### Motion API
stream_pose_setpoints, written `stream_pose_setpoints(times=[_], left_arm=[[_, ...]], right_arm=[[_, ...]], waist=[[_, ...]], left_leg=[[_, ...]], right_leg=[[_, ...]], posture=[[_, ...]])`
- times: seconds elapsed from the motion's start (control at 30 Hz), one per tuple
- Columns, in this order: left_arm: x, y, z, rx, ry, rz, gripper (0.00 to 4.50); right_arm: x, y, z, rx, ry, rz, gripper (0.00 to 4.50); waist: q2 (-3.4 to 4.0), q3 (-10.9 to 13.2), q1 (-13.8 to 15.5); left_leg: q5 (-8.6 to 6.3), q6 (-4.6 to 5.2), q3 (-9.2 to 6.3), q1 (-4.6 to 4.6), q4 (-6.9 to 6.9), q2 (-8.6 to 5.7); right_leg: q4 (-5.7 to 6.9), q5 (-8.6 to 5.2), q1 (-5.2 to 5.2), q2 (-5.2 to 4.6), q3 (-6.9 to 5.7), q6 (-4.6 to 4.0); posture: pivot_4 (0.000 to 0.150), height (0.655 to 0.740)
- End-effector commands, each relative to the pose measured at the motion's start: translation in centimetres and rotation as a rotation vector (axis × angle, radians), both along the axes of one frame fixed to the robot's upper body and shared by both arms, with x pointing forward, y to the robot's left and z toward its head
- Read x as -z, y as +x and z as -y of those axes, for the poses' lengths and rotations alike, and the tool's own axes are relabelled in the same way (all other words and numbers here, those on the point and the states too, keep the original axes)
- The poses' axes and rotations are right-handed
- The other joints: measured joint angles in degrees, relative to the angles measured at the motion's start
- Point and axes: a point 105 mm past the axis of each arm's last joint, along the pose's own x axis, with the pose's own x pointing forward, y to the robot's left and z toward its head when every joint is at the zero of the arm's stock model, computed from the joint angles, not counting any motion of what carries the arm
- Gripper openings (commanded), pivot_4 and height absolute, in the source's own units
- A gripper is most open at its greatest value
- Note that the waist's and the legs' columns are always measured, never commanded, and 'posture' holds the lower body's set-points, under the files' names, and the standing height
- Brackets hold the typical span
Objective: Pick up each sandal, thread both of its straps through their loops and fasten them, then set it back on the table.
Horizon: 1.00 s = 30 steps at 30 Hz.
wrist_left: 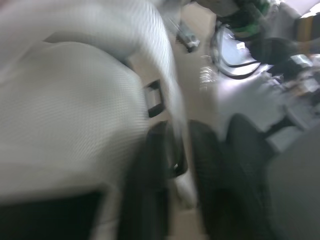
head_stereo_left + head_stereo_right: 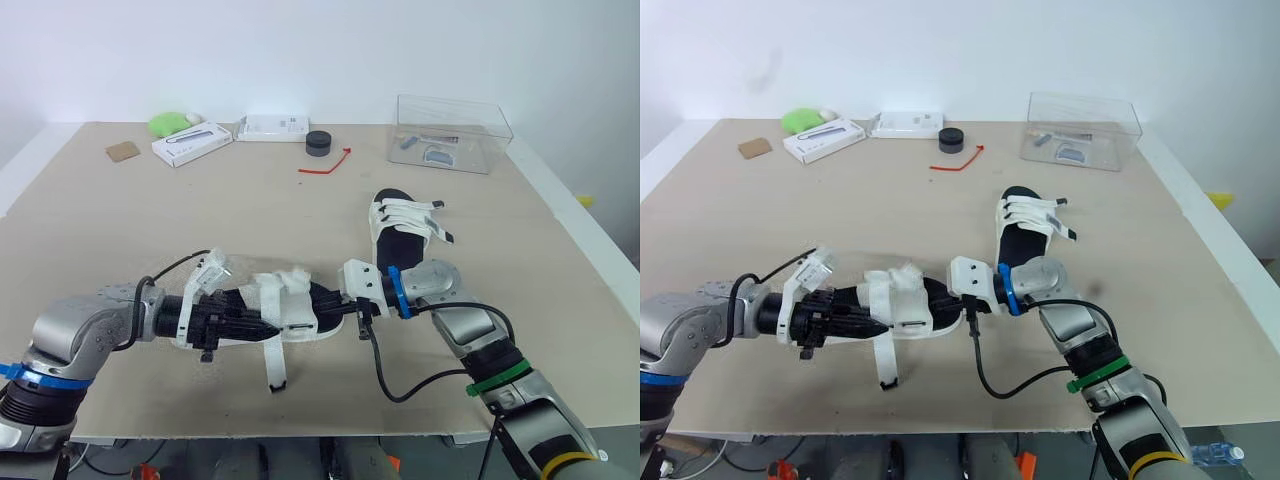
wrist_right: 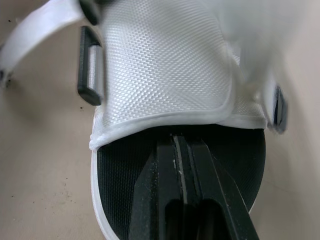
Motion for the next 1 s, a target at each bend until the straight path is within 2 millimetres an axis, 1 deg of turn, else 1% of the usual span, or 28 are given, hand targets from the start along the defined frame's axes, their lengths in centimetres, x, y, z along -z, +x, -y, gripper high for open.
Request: stream_pose_setpoints(times=[0.03,0.1,0.23,0.33,0.43,0.47,0.5,0.53,0.57,0.63,0.8,0.83,0.93,1.0], left_arm=[[-1.4,1.2,-1.3,-0.055,0.042,0.122,1.36],[-1.8,1.1,-1.7,-0.045,0.071,0.178,1.36],[-1.9,0.1,-2.4,0.007,0.155,0.309,1.36],[-2.1,-0.2,-2.7,0.026,0.189,0.406,1.36],[-2.5,-0.2,-3.1,0.079,0.279,0.657,1.36],[-2.6,-0.1,-3.1,0.093,0.295,0.716,1.36],[-2.9,-0.1,-2.9,0.122,0.316,0.847,1.36],[-3.0,-0.2,-2.7,0.146,0.330,0.939,1.36],[-3.2,-0.6,-2.5,0.188,0.338,1.052,1.36],[-2.7,-1.7,-2.3,0.307,0.359,1.239,1.36],[-1.8,-3.8,-1.9,0.512,0.335,1.544,1.36],[-1.5,-4.1,-2.0,0.541,0.329,1.581,1.36],[0.3,-4.8,-2.3,0.629,0.340,1.631,1.36],[1.2,-5.1,-2.2,0.670,0.331,1.667,1.36]], right_arm=[[-0.3,0.1,-0.1,-0.016,-0.009,0.017,0.00],[-0.3,0.1,-0.1,-0.016,-0.011,0.016,0.00],[-0.3,0.1,0.0,-0.019,-0.013,0.016,0.00],[-0.3,0.0,0.0,-0.021,-0.013,0.016,0.00],[-0.2,0.0,0.0,-0.028,-0.015,0.015,0.00],[-0.2,0.0,0.0,-0.028,-0.016,0.015,0.00],[-0.2,0.0,0.0,-0.030,-0.016,0.015,0.00],[-0.2,0.0,0.0,-0.031,-0.016,0.015,0.00],[-0.2,0.0,0.0,-0.032,-0.017,0.016,0.00],[-0.2,-0.1,0.0,-0.035,-0.018,0.016,0.00],[0.0,-0.2,0.1,-0.040,-0.022,0.016,0.00],[0.0,-0.2,0.1,-0.040,-0.022,0.016,0.00],[0.0,-0.2,0.1,-0.041,-0.022,0.017,0.00],[0.0,-0.2,0.0,-0.042,-0.021,0.018,0.00]], waist=[[0.00,0.00,0.00],[0.00,0.00,0.03],[0.01,0.01,0.00],[0.01,0.01,0.06],[0.02,0.01,0.07],[0.02,0.02,0.10],[0.02,0.01,0.13],[0.02,0.02,0.17],[0.02,0.01,0.19],[0.06,0.02,0.17],[0.06,0.02,0.31],[0.06,0.02,0.31],[0.06,0.02,0.30],[0.06,0.02,0.32]], left_leg=[[0.00,0.00,0.00,0.00,0.00,0.00],[0.01,-0.01,0.01,0.00,0.00,-0.01],[0.00,-0.01,0.03,-0.01,-0.01,-0.01],[-0.01,-0.02,0.03,-0.02,-0.03,0.02],[-0.01,-0.02,0.04,-0.01,-0.03,0.02],[-0.01,-0.02,0.04,-0.01,-0.03,0.02],[-0.01,-0.02,0.04,-0.01,-0.03,0.02],[-0.01,-0.02,0.04,-0.01,-0.03,0.02],[-0.01,-0.02,0.05,-0.01,-0.03,0.04],[-0.01,-0.03,0.14,0.02,-0.05,0.10],[-0.03,-0.01,0.19,0.00,-0.06,0.23],[-0.03,-0.01,0.21,0.00,-0.06,0.23],[-0.04,0.00,0.26,0.01,-0.06,0.25],[-0.05,0.02,0.35,0.02,-0.06,0.27]], right_leg=[[0.00,0.01,0.00,-0.01,0.00,0.00],[0.00,0.01,0.00,-0.02,0.00,0.01],[-0.01,0.00,-0.01,-0.04,0.02,0.01],[-0.02,-0.03,-0.02,-0.07,0.01,0.00],[-0.02,-0.03,-0.02,-0.10,0.01,0.01],[-0.02,-0.03,-0.02,-0.09,0.00,-0.01],[-0.02,-0.04,-0.02,-0.10,0.00,-0.02],[-0.02,-0.03,-0.02,-0.10,0.00,-0.03],[-0.02,-0.03,-0.02,-0.12,0.00,-0.05],[-0.05,-0.02,-0.02,-0.21,0.07,-0.09],[-0.07,0.04,-0.02,-0.26,0.03,-0.18],[-0.07,0.04,-0.02,-0.26,0.04,-0.17],[-0.07,0.05,-0.02,-0.26,0.06,-0.14],[-0.08,0.05,-0.03,-0.26,0.06,-0.11]], posture=[[0.150,0.7400],[0.150,0.7400],[0.150,0.7400],[0.150,0.7400],[0.150,0.7400],[0.150,0.7400],[0.150,0.7400],[0.150,0.7400],[0.150,0.7400],[0.150,0.7400],[0.150,0.7400],[0.150,0.7400],[0.150,0.7400],[0.150,0.7400]])
